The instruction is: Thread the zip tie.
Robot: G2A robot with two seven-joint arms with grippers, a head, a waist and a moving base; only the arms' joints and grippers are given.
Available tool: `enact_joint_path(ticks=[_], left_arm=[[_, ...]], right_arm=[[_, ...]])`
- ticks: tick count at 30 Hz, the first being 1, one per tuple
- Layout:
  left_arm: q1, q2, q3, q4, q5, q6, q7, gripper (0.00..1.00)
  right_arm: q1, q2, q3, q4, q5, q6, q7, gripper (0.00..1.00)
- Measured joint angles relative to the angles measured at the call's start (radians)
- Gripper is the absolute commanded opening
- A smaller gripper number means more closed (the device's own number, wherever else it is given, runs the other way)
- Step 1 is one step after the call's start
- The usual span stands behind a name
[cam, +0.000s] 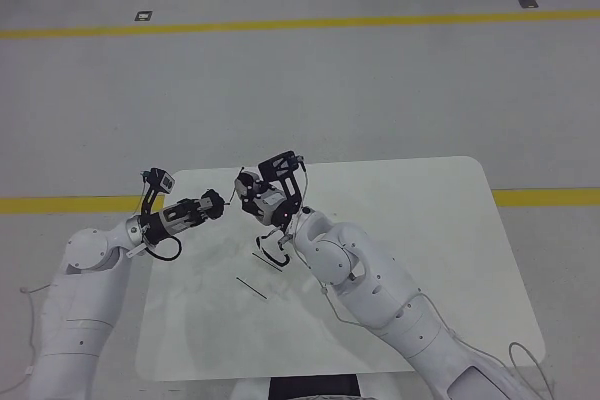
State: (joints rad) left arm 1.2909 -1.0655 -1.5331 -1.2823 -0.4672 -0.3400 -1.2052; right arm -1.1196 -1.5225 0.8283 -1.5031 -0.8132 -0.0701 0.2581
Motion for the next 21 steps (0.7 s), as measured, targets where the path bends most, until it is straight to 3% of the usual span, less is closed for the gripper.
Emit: enact_joint_path(ticks=[21], left_arm=[[0.0, 0.0, 0.0, 0.0, 0.0, 0.0, 0.0, 0.0]], right_arm=[[0.005, -0.01, 0.003, 0.014, -0.005, -0.003, -0.009, 0.0]])
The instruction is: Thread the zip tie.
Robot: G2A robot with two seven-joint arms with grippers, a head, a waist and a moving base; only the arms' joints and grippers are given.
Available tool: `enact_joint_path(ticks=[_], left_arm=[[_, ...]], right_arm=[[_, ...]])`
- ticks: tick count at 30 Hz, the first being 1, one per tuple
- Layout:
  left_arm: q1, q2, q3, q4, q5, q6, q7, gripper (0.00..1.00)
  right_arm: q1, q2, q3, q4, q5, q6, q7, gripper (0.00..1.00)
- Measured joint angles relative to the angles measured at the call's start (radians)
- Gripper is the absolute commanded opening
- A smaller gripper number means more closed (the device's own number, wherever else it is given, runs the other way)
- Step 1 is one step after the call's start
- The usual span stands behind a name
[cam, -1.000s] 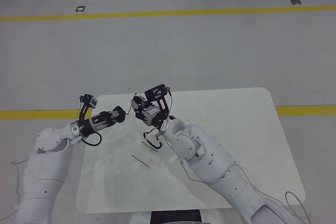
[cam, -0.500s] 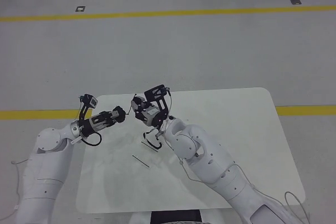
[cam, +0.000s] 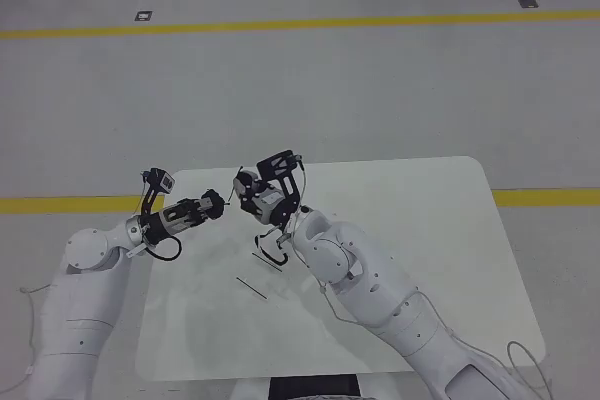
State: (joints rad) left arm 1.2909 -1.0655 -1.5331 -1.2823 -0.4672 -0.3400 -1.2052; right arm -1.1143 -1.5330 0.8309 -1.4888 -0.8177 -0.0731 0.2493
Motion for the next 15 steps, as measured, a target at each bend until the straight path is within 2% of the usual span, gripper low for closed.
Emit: enact_joint_path(ticks=[15], left_arm=[[0.0, 0.0, 0.0, 0.0, 0.0, 0.0, 0.0, 0.0]], right_arm=[[-0.015, 0.0, 0.012, -0.017, -0.016, 0.001, 0.007, 0.0]])
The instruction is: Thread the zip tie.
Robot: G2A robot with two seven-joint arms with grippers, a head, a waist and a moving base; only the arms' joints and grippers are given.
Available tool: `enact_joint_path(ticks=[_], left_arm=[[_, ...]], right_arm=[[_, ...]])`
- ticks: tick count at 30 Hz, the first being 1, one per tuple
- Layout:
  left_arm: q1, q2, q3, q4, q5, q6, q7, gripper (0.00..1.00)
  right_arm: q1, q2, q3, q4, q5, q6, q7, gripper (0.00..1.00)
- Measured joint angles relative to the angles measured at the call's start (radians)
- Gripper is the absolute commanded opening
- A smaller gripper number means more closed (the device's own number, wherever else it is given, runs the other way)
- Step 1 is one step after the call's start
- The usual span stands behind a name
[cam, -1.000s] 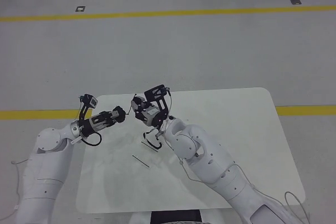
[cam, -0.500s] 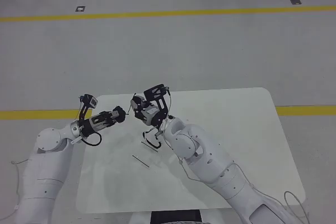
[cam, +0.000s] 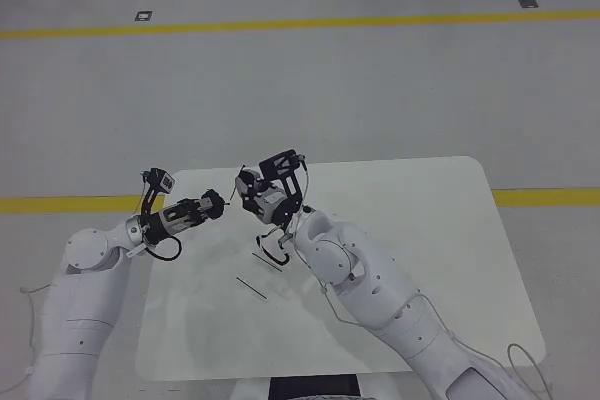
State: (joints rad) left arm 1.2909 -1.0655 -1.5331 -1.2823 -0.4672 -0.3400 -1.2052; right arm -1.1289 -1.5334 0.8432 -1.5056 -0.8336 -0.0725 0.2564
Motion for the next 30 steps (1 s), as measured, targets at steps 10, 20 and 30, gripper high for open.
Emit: enact_joint_path(ticks=[10, 20, 30], left_arm=[[0.0, 0.0, 0.0, 0.0, 0.0, 0.0, 0.0, 0.0], [0.0, 0.0, 0.0, 0.0, 0.0, 0.0, 0.0, 0.0], [0.0, 0.0, 0.0, 0.0, 0.0, 0.0, 0.0, 0.0]], right_arm=[[0.006, -0.006, -0.007, 0.017, 0.007, -0.005, 0.002, 0.0], [0.005, -0.008, -0.005, 0.022, 0.005, -0.008, 0.012, 0.0], [0.004, -0.01, -0.003, 0.02, -0.006, -0.007, 0.016, 0.0]])
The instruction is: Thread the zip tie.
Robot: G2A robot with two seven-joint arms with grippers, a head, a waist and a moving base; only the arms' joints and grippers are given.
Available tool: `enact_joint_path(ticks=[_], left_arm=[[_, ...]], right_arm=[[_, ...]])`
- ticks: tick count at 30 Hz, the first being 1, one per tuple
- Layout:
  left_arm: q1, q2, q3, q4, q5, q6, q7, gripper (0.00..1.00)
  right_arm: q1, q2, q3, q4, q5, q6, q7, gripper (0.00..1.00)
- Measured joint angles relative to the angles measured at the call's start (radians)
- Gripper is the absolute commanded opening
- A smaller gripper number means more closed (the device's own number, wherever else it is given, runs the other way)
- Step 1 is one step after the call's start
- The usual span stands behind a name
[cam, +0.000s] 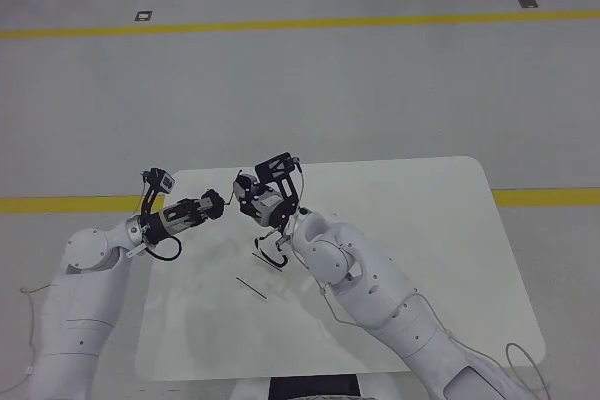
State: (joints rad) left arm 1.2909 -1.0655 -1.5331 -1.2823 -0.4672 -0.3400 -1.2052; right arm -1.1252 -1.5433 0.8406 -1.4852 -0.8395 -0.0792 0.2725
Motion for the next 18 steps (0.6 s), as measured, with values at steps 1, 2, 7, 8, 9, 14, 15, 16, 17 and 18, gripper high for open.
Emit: enact_joint_path(ticks=[1, 2, 7, 8, 9, 14, 15, 16, 17, 18], left_arm=[[0.0, 0.0, 0.0, 0.0, 0.0, 0.0, 0.0, 0.0], [0.0, 0.0, 0.0, 0.0, 0.0, 0.0, 0.0, 0.0], [0.0, 0.0, 0.0, 0.0, 0.0, 0.0, 0.0, 0.0], [0.0, 0.0, 0.0, 0.0, 0.0, 0.0, 0.0, 0.0], [0.0, 0.0, 0.0, 0.0, 0.0, 0.0, 0.0, 0.0], [0.0, 0.0, 0.0, 0.0, 0.0, 0.0, 0.0, 0.0], [0.0, 0.0, 0.0, 0.0, 0.0, 0.0, 0.0, 0.0], [0.0, 0.0, 0.0, 0.0, 0.0, 0.0, 0.0, 0.0], [0.0, 0.0, 0.0, 0.0, 0.0, 0.0, 0.0, 0.0], [0.0, 0.0, 0.0, 0.0, 0.0, 0.0, 0.0, 0.0]], right_arm=[[-0.002, 0.0, 0.003, -0.004, -0.002, 0.002, -0.002, 0.0], [-0.004, 0.001, 0.007, -0.009, -0.005, 0.004, -0.004, 0.0], [-0.027, 0.008, 0.029, -0.048, -0.02, 0.007, 0.006, 0.0], [-0.031, 0.01, 0.032, -0.054, -0.022, 0.007, 0.008, 0.0], [-0.036, 0.011, 0.035, -0.061, -0.024, 0.006, 0.011, 0.0], [-0.048, 0.013, 0.037, -0.075, -0.025, -0.002, 0.013, 0.0], [-0.048, 0.012, 0.035, -0.076, -0.025, -0.003, 0.013, 0.0], [-0.047, 0.012, 0.034, -0.076, -0.024, -0.004, 0.014, 0.0], [-0.046, 0.012, 0.033, -0.076, -0.023, -0.005, 0.014, 0.0], [-0.045, 0.011, 0.031, -0.075, -0.023, -0.006, 0.015, 0.0]])
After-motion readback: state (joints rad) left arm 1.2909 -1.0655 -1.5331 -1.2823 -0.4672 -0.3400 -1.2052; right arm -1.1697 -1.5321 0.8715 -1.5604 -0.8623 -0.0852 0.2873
